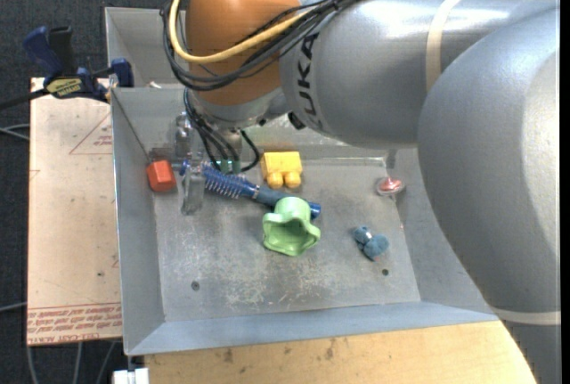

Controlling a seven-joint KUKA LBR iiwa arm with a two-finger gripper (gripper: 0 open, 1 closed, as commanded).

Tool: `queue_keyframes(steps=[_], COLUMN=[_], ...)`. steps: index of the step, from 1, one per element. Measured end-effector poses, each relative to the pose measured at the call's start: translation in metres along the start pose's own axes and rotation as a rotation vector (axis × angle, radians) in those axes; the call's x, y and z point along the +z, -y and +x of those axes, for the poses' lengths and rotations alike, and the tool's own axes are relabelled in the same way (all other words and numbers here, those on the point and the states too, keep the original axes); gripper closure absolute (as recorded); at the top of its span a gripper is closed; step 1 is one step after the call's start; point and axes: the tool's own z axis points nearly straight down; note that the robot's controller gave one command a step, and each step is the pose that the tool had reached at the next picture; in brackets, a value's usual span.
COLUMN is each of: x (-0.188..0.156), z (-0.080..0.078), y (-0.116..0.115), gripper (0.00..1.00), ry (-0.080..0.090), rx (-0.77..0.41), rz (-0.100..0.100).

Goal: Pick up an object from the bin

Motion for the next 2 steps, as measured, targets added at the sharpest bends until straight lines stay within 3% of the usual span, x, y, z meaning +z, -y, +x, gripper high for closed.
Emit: queue_keyframes(steps=[1, 2], x=[0.1159, 0.1112], z=[-0.0372, -0.0377], y=[0.0771, 0.0733], gripper=[0.0, 1.0], ry=[0.005, 0.009], rx=[-0.041, -0.045], rz=[0.002, -0.002])
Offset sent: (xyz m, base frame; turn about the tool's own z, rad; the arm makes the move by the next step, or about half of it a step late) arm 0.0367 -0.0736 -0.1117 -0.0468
